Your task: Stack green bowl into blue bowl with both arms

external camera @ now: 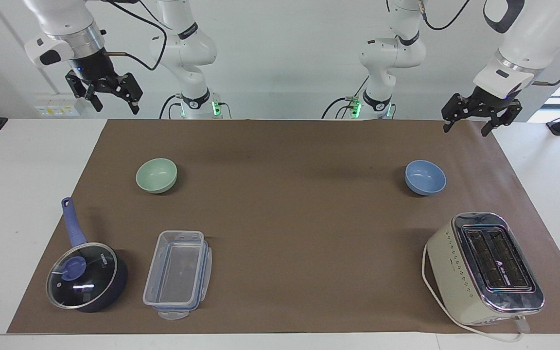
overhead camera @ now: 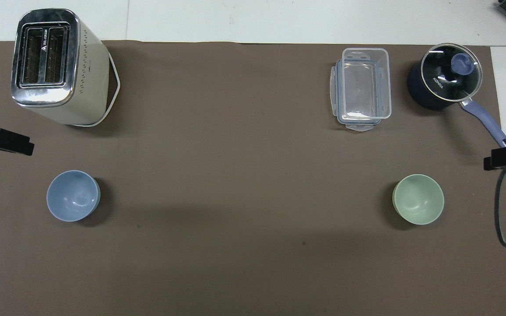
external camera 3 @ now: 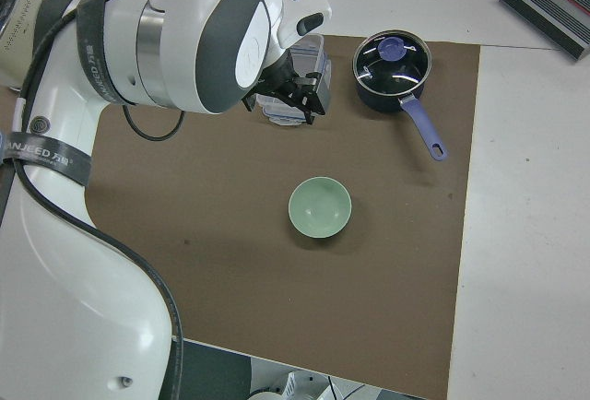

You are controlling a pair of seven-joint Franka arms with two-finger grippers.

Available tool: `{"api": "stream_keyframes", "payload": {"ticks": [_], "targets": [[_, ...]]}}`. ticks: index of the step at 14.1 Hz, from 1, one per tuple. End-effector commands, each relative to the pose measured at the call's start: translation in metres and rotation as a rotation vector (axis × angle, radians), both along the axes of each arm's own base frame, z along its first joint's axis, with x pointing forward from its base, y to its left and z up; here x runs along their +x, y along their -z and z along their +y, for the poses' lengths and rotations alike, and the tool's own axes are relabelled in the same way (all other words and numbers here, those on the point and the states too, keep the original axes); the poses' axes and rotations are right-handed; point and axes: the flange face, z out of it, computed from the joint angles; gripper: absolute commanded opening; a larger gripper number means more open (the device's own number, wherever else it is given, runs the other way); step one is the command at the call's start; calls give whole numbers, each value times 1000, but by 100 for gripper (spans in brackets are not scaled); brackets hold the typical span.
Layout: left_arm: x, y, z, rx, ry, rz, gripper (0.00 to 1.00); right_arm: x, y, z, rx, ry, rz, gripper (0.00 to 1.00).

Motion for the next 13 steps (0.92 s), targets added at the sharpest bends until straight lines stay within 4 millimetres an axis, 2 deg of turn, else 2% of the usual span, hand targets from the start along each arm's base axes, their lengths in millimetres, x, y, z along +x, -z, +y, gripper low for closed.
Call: {"api": "stream_keyframes", "payload": {"ticks": [1, 13], "targets": [[-8, -2, 3, -10, -12, 8, 100, -7, 0, -6, -12, -8, -2, 100], [-6, -3, 1, -11, -10, -4, 100, -7, 0, -6, -12, -7, -2, 100]]}}
